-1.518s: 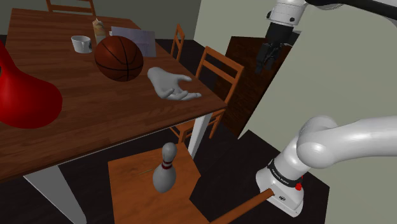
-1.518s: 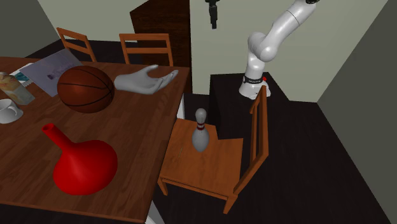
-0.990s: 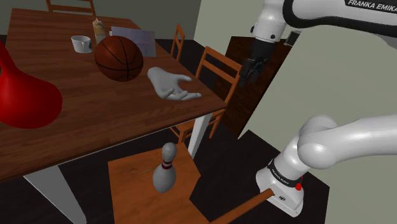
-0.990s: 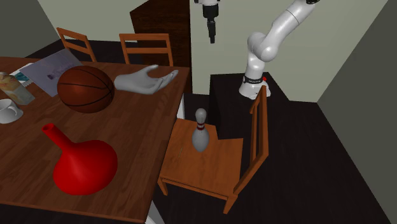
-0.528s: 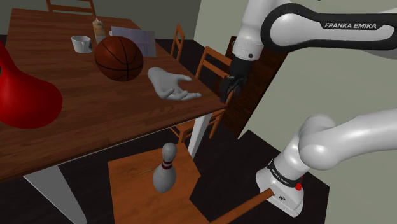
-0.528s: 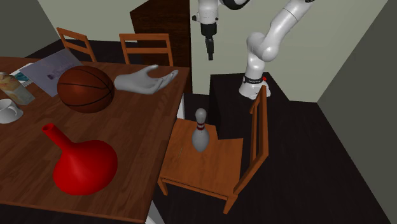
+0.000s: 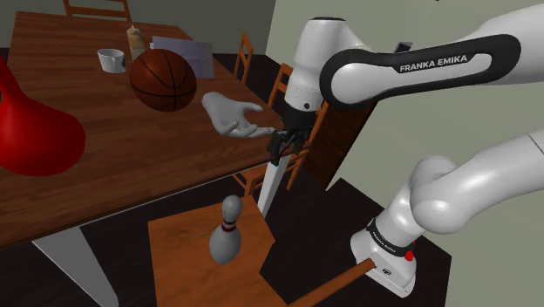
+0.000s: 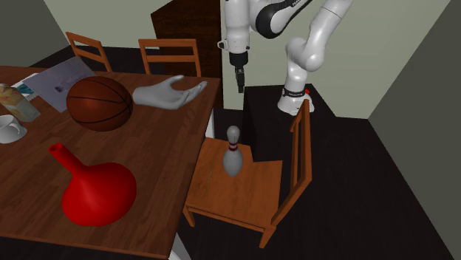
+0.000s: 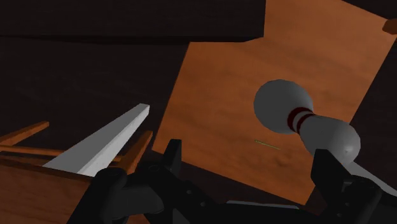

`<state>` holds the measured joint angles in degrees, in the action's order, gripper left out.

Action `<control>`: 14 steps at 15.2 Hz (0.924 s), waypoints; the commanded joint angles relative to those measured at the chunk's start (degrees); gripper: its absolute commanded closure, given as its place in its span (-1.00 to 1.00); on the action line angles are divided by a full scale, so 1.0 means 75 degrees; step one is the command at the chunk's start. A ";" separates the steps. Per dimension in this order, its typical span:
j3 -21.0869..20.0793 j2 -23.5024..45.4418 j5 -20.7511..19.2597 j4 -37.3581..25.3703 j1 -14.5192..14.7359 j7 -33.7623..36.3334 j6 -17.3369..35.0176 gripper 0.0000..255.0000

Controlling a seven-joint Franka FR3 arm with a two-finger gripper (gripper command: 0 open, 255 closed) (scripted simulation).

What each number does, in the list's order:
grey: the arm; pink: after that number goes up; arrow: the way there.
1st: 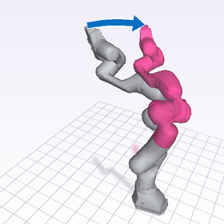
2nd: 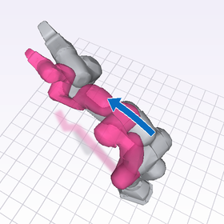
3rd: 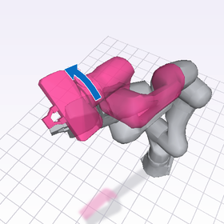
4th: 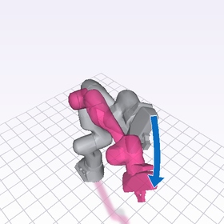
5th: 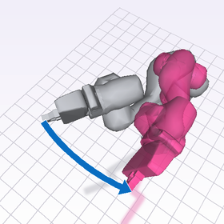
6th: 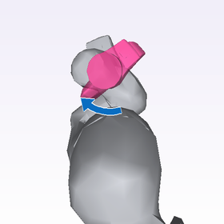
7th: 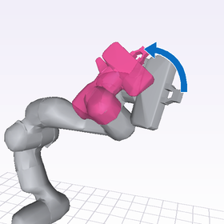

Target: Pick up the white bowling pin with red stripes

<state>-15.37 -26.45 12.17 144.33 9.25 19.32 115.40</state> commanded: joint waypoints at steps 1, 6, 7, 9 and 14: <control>-0.0274 0.0506 0.0070 -0.0037 0.0080 0.0251 0.0538 -1.00; -0.0879 0.1793 -0.0015 -0.0353 0.0214 0.0930 0.1631 -1.00; -0.0991 0.2072 -0.0081 -0.0447 0.0233 0.1087 0.1837 -1.00; -0.1196 0.2649 -0.0272 -0.0663 0.0276 0.1430 0.2228 -1.00; -0.1435 0.3755 -0.0820 -0.1088 0.0408 0.2122 0.2920 -1.00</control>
<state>-25.93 0.58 6.61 136.39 12.12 34.47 136.34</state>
